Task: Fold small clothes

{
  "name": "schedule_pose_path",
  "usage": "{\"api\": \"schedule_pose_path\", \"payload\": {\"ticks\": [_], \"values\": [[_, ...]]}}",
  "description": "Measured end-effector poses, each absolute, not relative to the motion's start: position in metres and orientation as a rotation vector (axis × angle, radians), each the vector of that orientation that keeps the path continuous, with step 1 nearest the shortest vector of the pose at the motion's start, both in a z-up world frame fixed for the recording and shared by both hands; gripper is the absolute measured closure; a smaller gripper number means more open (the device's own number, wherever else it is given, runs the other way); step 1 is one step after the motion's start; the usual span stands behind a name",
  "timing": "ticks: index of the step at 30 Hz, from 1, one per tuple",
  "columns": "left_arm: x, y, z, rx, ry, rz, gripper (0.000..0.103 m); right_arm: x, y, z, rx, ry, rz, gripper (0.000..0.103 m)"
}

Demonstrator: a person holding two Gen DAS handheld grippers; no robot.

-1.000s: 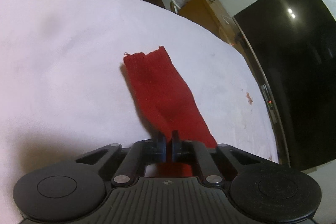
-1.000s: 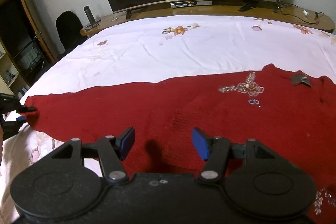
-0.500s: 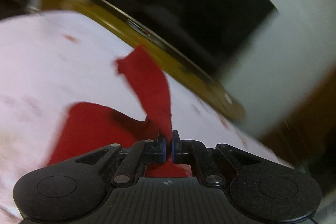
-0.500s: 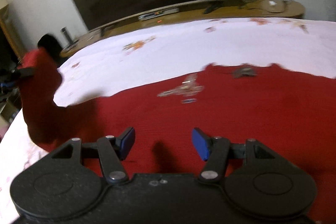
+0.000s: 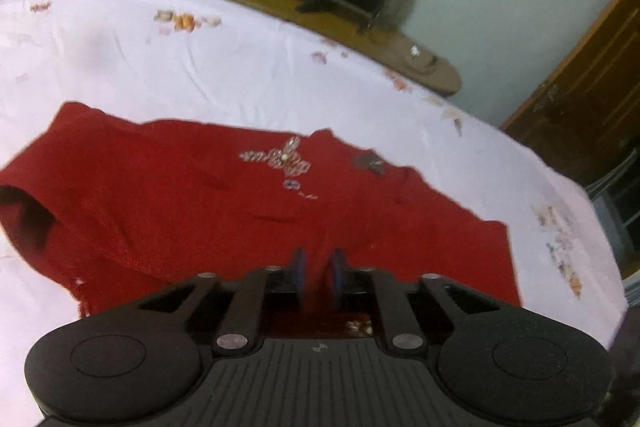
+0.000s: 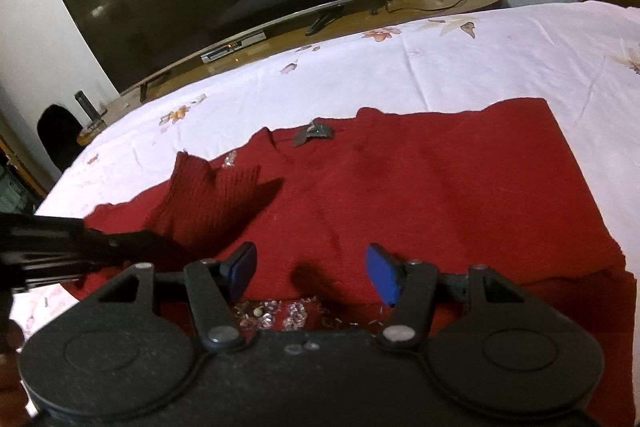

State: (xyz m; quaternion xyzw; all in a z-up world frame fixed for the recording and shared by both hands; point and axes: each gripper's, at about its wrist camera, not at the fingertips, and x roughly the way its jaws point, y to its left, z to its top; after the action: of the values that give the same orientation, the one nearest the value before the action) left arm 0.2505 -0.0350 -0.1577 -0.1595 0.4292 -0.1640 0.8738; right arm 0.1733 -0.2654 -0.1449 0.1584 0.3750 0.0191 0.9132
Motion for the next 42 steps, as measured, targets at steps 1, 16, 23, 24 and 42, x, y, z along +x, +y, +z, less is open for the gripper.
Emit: {"api": "schedule_pose_path", "payload": {"ticks": [1,16,23,24,42], "values": [[0.249,-0.03,-0.154,-0.335,0.877,-0.338,0.066,0.175,-0.266,-0.144,0.333,0.772,0.05,0.043],[0.258,0.096,-0.19,-0.35,0.849,0.023,0.038,0.196,-0.233,-0.157,0.385,0.881,0.141,0.056],[0.255,0.11,-0.208,-0.398,0.869,0.031,0.038,0.202,-0.214,-0.162,0.357,0.886,0.151,0.089],[0.255,0.109,-0.207,-0.391,0.858,0.031,0.038,0.202,-0.212,-0.161,0.35,0.874,0.151,0.09],[0.247,0.083,-0.181,-0.358,0.814,0.011,0.038,0.193,-0.29,-0.11,0.23,0.7,0.021,0.091]]}}
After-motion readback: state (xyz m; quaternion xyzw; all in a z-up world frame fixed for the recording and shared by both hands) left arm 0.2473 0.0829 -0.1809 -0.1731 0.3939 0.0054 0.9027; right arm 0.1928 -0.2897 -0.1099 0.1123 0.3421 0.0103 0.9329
